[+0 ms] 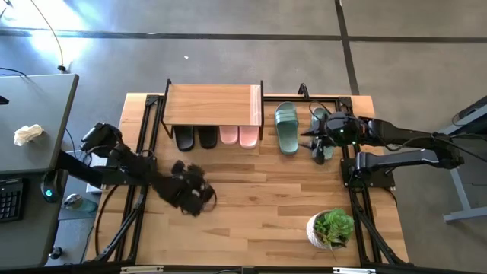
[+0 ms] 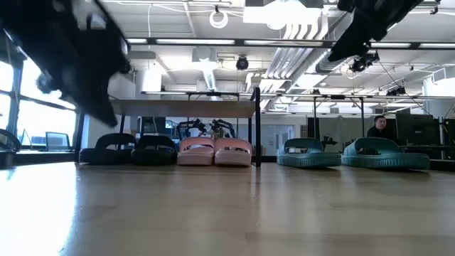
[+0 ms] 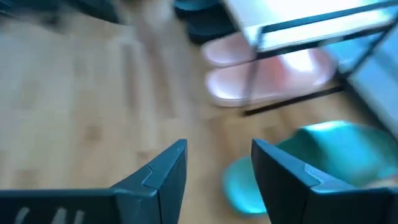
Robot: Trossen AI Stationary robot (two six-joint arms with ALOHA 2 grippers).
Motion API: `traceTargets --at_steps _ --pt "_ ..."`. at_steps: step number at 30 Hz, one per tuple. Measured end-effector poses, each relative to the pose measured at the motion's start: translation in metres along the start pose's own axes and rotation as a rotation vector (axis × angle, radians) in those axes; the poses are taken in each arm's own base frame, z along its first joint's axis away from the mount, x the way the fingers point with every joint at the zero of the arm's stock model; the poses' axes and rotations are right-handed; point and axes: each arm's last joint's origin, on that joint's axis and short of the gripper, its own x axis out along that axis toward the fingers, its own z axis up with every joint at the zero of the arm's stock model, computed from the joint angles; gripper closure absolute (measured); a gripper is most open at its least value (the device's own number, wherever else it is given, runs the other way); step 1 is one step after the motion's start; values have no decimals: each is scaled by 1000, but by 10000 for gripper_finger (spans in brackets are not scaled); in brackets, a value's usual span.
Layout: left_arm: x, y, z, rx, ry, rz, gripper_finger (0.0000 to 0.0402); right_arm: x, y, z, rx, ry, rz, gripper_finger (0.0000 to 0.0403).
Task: Pick and place slides into the shelf
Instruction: Put the left green slipper on the shelf
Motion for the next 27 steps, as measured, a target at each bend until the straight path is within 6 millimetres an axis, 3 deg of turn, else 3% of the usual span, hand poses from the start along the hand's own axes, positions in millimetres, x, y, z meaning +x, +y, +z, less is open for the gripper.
traceTargets --at_steps 4,8,17,23,27 --pt "-33 -27 5 221 -64 -180 401 28 -3 1 -120 93 -129 209" --pt "-56 -48 9 359 -78 -356 401 71 -6 -3 -253 242 -291 189" --pt "-61 -59 5 428 35 -581 401 138 -13 -15 -398 475 -619 182" --pt "-73 -77 10 523 -67 -856 401 172 -15 -25 -428 571 -722 182" --pt "-76 -80 12 591 -130 -897 401 189 -15 -27 -448 607 -756 182"
